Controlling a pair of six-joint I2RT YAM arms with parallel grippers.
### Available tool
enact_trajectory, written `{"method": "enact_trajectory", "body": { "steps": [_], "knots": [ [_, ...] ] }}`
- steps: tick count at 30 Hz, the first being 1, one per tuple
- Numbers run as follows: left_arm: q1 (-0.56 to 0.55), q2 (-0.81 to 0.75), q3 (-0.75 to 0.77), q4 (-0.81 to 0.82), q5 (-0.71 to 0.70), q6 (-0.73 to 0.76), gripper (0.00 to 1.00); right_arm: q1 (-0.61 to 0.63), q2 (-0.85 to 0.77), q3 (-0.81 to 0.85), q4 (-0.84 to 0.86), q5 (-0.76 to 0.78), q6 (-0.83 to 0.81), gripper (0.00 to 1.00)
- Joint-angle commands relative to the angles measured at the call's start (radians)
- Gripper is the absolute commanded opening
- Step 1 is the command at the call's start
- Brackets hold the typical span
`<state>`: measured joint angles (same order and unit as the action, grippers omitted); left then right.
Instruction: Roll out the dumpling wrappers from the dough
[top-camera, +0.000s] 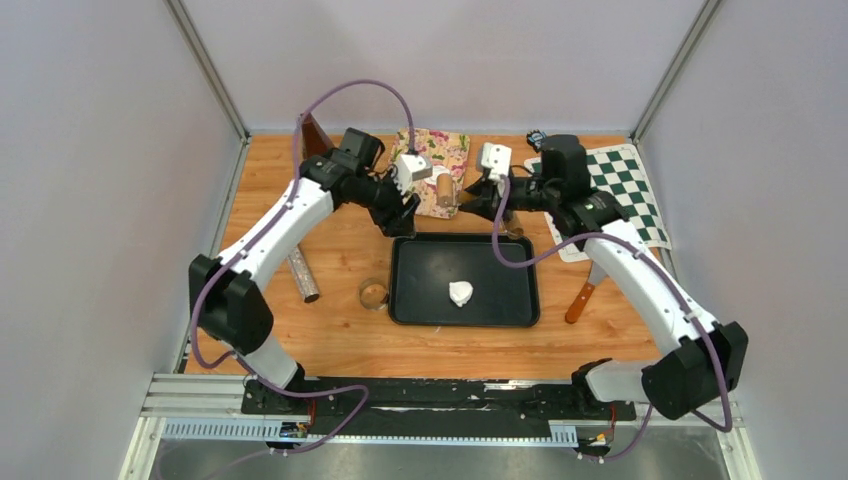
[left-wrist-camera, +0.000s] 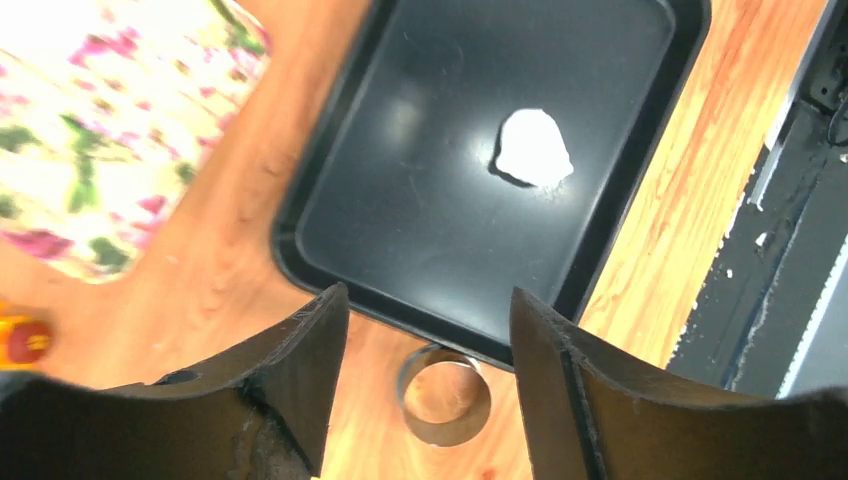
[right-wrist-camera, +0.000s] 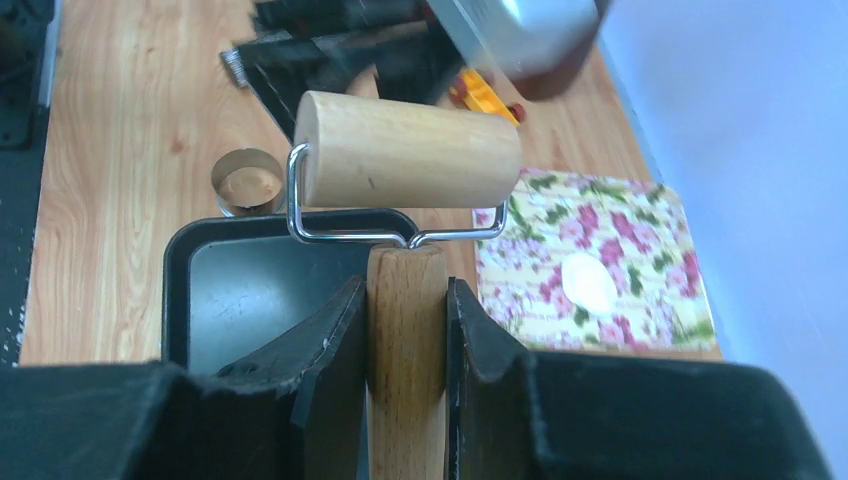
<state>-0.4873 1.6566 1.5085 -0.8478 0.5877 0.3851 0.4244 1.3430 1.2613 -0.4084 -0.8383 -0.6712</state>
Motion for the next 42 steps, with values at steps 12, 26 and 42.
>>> {"method": "enact_trajectory", "body": {
  "steps": [12,26,42],
  "knots": [
    [-0.016,-0.380,0.029,0.282,-0.263,0.006,1.00,-0.351,0.121,0.270,0.031,-0.146,0.778,0.00],
    [-0.093,-0.243,-0.023,0.499,-0.453,-0.004,1.00,-0.333,0.314,0.280,0.274,-0.063,1.328,0.00],
    [-0.196,-0.263,-0.145,0.526,-0.407,0.110,1.00,-0.183,0.333,0.133,0.371,0.110,1.620,0.00]
  ]
}}
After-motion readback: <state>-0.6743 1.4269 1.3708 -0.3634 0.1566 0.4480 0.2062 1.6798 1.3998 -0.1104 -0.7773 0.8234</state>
